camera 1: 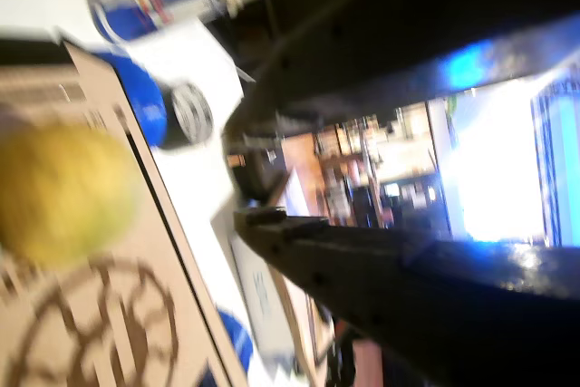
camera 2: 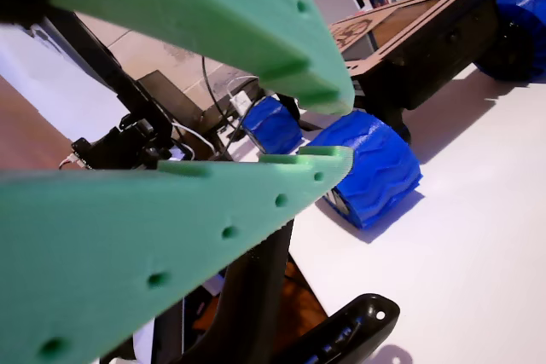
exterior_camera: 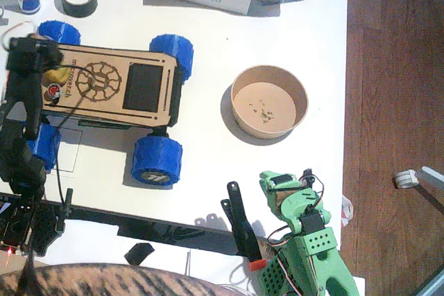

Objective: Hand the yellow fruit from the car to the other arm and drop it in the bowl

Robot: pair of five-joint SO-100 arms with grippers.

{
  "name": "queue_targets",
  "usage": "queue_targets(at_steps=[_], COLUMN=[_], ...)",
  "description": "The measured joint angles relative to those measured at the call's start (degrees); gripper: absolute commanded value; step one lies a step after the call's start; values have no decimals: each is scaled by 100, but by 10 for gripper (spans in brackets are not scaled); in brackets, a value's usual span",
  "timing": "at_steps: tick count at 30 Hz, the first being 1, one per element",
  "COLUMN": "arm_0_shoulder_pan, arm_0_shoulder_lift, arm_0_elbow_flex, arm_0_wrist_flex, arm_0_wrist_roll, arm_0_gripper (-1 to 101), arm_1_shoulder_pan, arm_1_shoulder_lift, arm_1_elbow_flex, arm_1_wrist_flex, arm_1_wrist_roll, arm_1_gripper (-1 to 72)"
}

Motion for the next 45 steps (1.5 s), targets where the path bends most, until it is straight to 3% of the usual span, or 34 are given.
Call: queue_targets(at_steps=[8, 14, 27, 34, 45], arm_0_shoulder_pan=[-220, -229, -167, 176, 729], arm_0_shoulder_lift=[-308, -466, -967, -1661, -1802], arm_0_elbow_flex=[0, 0, 0, 0, -9], arm_0_wrist_flex=[0, 0, 62, -677, -1099], arm_0_wrist_roll=[0, 0, 0, 0, 0], arm_0_gripper=[324, 517, 508, 504, 502], arm_1_shoulder_pan=[0, 0, 0, 0, 0], arm_1_shoulder_lift=[0, 0, 0, 0, 0], arm_1_elbow_flex=[0, 0, 0, 0, 0], arm_1_wrist_flex=[0, 0, 0, 0, 0], arm_1_wrist_roll=[0, 0, 0, 0, 0], arm_1_gripper=[0, 0, 0, 0, 0])
